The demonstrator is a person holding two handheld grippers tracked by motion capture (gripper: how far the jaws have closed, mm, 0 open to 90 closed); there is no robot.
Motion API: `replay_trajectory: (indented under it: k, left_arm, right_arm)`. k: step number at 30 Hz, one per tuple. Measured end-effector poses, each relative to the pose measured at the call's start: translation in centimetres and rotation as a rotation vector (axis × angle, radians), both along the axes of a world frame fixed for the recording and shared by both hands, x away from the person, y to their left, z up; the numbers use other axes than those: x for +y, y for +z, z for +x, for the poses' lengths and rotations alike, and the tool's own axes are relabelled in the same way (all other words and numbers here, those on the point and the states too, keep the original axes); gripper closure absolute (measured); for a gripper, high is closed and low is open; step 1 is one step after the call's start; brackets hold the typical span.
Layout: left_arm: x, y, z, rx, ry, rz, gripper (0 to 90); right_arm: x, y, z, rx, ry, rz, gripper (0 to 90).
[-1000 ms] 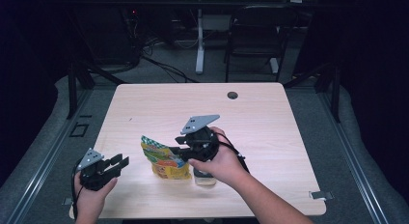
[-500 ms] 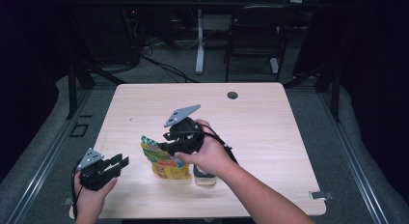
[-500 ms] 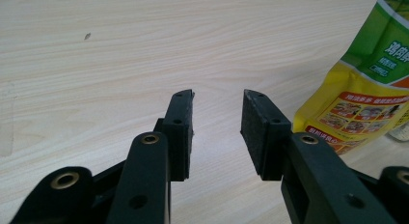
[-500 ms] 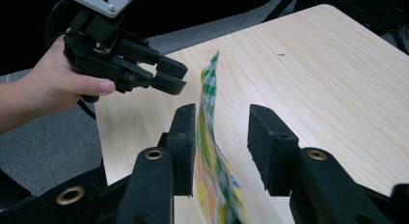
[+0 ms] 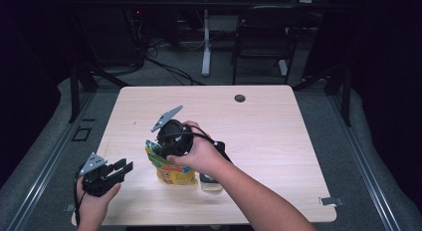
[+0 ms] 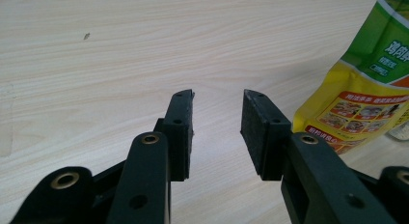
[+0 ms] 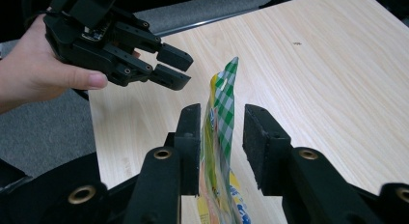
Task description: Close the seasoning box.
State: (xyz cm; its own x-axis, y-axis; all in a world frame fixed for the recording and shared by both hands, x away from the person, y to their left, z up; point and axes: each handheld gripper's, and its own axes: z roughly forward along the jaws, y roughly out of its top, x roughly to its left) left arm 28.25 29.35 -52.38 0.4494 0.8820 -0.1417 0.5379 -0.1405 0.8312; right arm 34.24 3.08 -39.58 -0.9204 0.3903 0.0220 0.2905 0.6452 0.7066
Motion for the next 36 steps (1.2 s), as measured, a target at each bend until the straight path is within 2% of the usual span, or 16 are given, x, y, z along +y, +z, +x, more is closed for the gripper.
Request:
replay_trajectory:
  k: [1, 16, 27, 36]
  left_arm:
    - [0.0, -0.1, 0.0, -0.009, 0.004, -0.005, 65.1]
    - [0.0, -0.1, 0.1, -0.007, 0.002, -0.005, 65.1]
    - [0.0, -0.1, 0.1, -0.007, 0.002, -0.006, 65.1]
    - [0.0, -0.2, 0.1, -0.003, 0.0, -0.009, 65.1]
  right_arm:
    - [0.1, 0.0, 0.1, 0.0, 0.002, -0.011, 68.4]
    - [1.9, -0.7, 1.1, 0.044, 0.018, -0.092, 75.8]
    - [2.3, -1.2, 1.3, 0.064, 0.028, -0.157, 81.0]
    - [2.4, -1.2, 1.3, 0.081, 0.039, -0.159, 87.4]
